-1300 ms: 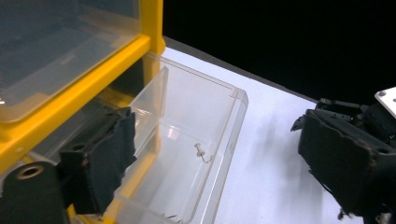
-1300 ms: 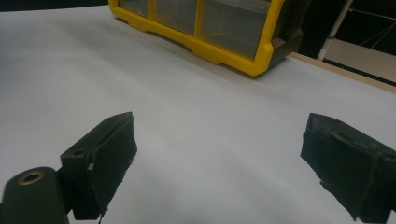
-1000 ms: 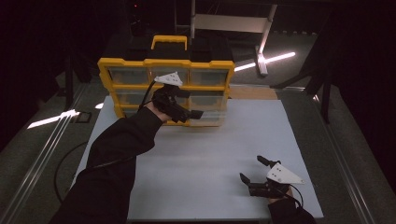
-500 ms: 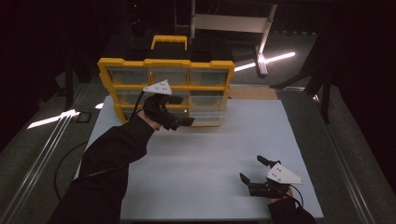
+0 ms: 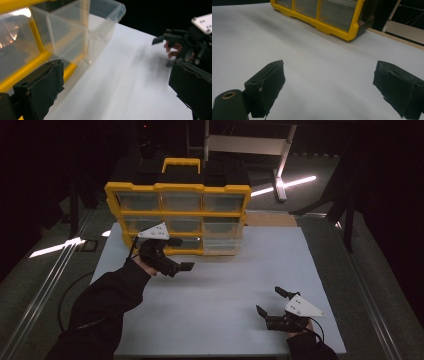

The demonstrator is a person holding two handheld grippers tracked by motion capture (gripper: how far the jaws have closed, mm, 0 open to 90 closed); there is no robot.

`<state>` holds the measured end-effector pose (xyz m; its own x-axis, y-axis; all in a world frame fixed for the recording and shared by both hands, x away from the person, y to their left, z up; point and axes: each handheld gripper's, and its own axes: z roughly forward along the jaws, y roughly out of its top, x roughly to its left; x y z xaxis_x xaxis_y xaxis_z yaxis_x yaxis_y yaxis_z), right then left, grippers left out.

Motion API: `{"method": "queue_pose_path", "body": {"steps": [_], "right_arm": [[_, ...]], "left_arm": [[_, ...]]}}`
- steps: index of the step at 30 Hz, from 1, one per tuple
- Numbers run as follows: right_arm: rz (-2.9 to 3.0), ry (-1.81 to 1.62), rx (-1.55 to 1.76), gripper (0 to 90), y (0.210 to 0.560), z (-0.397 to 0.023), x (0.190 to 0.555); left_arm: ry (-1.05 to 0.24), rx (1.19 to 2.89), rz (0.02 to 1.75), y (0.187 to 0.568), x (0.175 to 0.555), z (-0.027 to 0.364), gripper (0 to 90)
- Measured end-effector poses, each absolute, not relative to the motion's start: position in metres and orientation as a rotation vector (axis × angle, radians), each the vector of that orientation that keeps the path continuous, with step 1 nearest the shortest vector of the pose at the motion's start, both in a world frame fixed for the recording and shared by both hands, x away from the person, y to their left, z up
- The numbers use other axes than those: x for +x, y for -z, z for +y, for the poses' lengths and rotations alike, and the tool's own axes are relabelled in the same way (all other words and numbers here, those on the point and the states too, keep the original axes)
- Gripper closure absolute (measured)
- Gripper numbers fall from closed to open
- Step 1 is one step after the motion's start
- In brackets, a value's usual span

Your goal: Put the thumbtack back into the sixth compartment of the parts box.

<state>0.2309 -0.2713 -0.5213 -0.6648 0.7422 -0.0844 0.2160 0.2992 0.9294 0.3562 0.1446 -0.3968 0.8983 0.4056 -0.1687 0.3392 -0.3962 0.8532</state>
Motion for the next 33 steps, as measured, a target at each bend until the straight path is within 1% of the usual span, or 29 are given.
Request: {"method": "queue_pose_path", "body": {"steps": [8, 15, 30, 33], "right_arm": [[2.061, -1.356, 0.850, 9.9, 0.521, -0.271, 0.231], [2.058, -1.357, 0.850, 10.0, 0.521, -0.271, 0.231], [2.066, -1.352, 0.846, 9.9, 0.521, -0.270, 0.231], [2.067, -1.352, 0.847, 10.0, 0.521, -0.270, 0.231]], "left_arm": [[-0.073, 1.996, 0.553, 0.417, 0.338, 0.158, 0.5], [-0.029, 1.995, 0.558, 0.435, 0.325, 0.167, 0.5], [-0.051, 1.969, 0.608, 0.469, 0.294, 0.190, 0.5], [-0.073, 1.980, 0.618, 0.475, 0.288, 0.194, 0.5]]}}
